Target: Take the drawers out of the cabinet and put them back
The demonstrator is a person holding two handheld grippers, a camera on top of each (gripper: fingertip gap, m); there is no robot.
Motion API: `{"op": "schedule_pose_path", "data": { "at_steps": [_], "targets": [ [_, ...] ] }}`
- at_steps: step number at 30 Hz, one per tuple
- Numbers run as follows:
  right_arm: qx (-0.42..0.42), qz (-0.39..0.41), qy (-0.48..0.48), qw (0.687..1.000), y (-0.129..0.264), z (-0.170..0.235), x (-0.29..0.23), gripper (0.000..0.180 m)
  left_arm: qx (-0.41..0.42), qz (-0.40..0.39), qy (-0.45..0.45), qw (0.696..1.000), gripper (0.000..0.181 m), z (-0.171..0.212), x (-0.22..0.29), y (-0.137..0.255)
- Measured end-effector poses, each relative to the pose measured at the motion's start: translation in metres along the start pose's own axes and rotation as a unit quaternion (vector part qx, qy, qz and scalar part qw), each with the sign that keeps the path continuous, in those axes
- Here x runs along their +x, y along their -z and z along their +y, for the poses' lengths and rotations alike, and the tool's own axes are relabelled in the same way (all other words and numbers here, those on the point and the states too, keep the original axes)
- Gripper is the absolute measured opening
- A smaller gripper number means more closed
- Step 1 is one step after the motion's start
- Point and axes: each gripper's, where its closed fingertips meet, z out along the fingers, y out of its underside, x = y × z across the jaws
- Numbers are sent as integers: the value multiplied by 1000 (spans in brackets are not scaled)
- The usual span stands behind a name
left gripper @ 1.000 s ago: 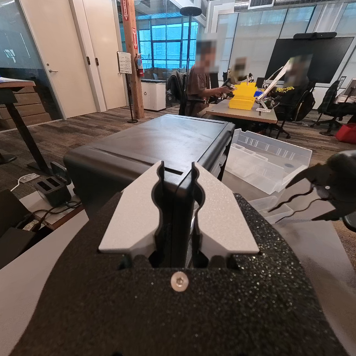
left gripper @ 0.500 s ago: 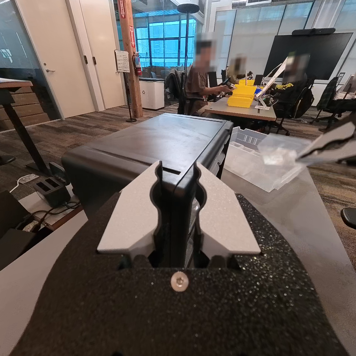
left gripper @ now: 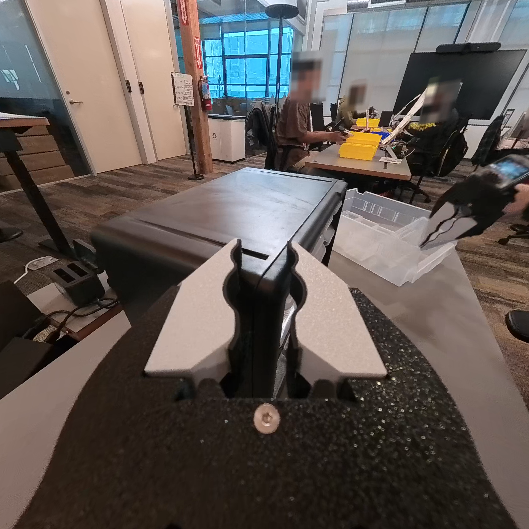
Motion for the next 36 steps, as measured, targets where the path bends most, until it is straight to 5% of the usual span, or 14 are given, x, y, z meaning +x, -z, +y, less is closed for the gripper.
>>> {"op": "schedule_pose_path", "data": {
  "at_steps": [17, 21, 25, 30, 34, 36],
  "targets": [
    [8, -88, -15, 996, -35, 9, 9, 0, 2, -1, 1, 1000, 27, 0, -1, 0],
    [7, -88, -56, 995, -34, 10, 10, 29, 1, -1, 1, 1000, 27, 0, -1, 0],
    [48, -14, -82, 995, -18, 8, 25, 37, 1, -1, 1, 1000, 28, 0, -1, 0],
    [163, 83, -138, 973, 21, -7, 21, 79, 2, 0, -1, 1000, 28, 0, -1, 0],
    [223, 214, -171, 936, 51, 2, 19, 93, 1, -32, -47, 998, 50, -2, -6, -1],
    [258, 268, -204, 905, 65, 12, 19, 88, 19, -66, -91, 994, 89, -13, -8, -1]
  ]
}}
